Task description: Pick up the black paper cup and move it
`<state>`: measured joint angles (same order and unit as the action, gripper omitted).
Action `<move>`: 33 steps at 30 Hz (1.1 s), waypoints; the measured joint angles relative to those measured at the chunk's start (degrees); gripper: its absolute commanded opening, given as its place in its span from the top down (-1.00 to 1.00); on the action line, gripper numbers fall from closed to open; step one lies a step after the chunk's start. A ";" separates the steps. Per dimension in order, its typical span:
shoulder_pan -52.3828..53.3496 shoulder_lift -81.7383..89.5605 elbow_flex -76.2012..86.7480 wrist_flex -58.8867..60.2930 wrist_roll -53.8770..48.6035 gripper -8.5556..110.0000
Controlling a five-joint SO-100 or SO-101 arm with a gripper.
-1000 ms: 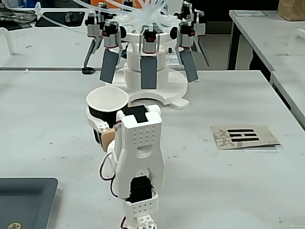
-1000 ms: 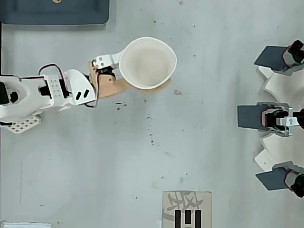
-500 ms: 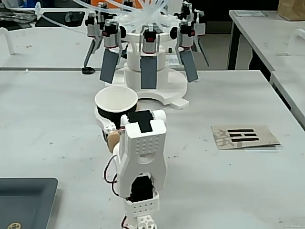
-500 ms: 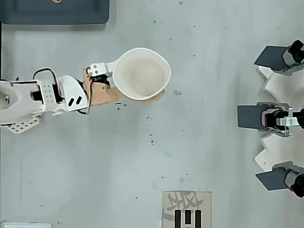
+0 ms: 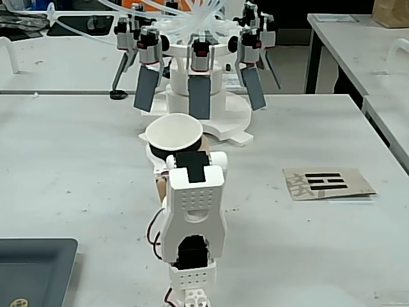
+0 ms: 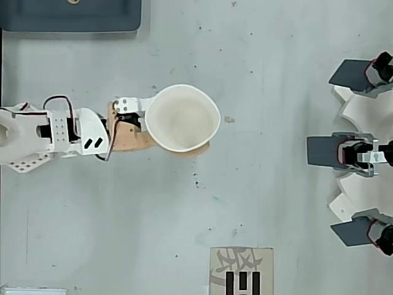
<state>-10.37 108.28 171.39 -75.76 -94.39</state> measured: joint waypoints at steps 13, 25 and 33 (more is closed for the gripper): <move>4.92 0.00 -1.67 5.01 -0.18 0.74; 6.42 -5.89 -14.50 10.02 0.62 0.75; 8.09 -9.58 -21.18 12.66 0.62 0.76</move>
<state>-2.29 98.70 150.21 -63.11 -93.78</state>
